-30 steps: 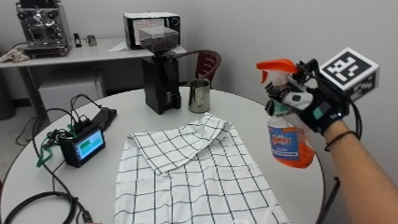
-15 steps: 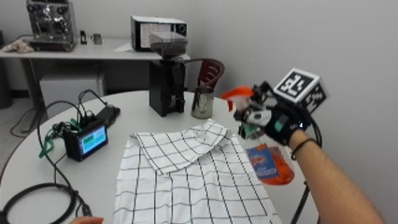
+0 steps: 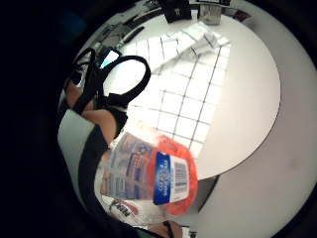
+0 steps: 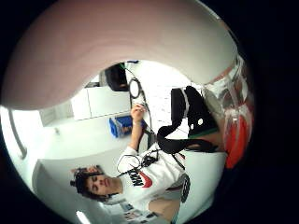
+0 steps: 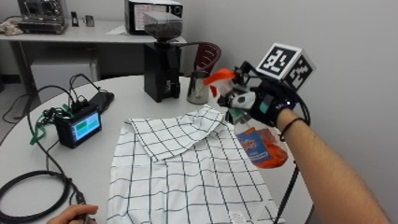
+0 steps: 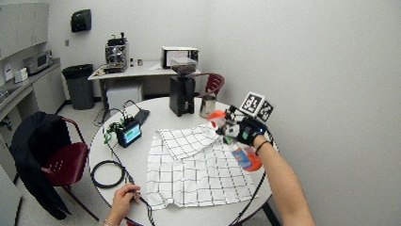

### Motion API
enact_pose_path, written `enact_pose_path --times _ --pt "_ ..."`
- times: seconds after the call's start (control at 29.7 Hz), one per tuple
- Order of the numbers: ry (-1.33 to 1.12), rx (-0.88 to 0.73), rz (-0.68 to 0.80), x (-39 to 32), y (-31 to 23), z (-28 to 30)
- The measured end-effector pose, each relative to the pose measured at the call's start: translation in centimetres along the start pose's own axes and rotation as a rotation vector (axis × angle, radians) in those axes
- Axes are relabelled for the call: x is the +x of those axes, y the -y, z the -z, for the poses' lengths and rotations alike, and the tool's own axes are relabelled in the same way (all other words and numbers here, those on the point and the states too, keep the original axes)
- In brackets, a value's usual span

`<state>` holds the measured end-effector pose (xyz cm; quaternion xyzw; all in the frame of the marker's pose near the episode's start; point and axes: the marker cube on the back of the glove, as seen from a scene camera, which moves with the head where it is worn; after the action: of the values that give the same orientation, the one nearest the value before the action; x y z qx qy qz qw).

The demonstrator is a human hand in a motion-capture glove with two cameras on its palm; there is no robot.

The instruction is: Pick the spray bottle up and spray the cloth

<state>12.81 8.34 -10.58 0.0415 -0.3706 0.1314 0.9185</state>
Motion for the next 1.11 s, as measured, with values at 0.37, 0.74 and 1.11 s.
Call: enact_pose_path --times 0.37,0.74,1.11 --pt "0.015 -0.073 -0.045 2.2 0.5 -4.3" --pt "0.011 0.000 0.041 -2.9 -0.3 -1.0" --pt "0.084 0.017 0.037 0.9 -0.6 -3.3"
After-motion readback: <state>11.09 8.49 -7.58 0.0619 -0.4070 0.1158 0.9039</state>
